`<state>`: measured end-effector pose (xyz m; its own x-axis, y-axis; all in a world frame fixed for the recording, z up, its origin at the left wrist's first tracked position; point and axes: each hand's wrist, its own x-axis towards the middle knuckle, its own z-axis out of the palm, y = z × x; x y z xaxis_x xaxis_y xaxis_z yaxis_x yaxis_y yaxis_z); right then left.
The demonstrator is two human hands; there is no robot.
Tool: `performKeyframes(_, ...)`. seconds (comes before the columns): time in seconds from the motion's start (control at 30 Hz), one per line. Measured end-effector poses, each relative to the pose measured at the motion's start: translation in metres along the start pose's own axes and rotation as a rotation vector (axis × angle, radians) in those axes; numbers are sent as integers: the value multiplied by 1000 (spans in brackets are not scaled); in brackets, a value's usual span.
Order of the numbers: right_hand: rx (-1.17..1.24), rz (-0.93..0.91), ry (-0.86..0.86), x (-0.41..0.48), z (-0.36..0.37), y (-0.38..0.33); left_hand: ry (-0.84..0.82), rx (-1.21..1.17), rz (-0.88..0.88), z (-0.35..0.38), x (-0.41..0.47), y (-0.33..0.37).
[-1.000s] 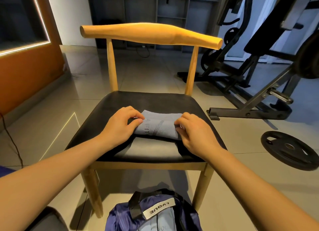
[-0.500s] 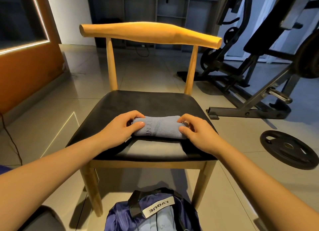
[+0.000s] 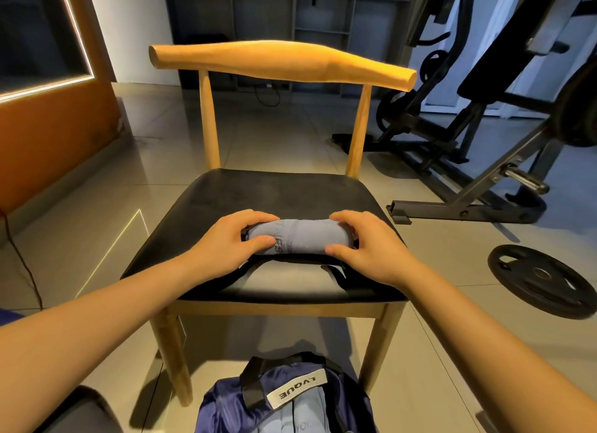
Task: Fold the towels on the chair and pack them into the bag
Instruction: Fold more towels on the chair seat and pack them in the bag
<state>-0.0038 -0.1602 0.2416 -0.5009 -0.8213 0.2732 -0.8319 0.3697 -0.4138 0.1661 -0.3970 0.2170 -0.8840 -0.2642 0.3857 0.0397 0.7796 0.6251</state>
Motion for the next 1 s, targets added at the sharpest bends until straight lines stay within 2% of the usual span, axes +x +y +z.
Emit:
performKeyframes(0.13,22,-29,-15,-1,3,0,-42,-24,-25,-3,4,-5)
performKeyframes(0.23,108,25,-104,4,-2,1,41,200,76,0,1,-6)
performKeyframes(0.33,99,61,-148,8,-5,1,-6,335,155,0,0,-7)
performKeyframes(0.5,-227,-174,5,1,0,-5,-31,150,78,-4,6,-9)
performKeyframes(0.57,-195,-194,-9,1,2,-3,-42,98,49,-8,8,-7)
performKeyframes(0.7,40,-58,-122,9,-2,0,-83,227,108,-9,6,-4)
performKeyframes(0.77,78,-37,-146,12,-4,0,-122,206,103,-6,6,-6)
performKeyframes(0.9,-168,-163,-53,9,0,-4,-105,81,8,-8,12,-5)
performKeyframes(1.0,-315,-264,-31,6,4,-4,-171,-3,-47,-16,13,1)
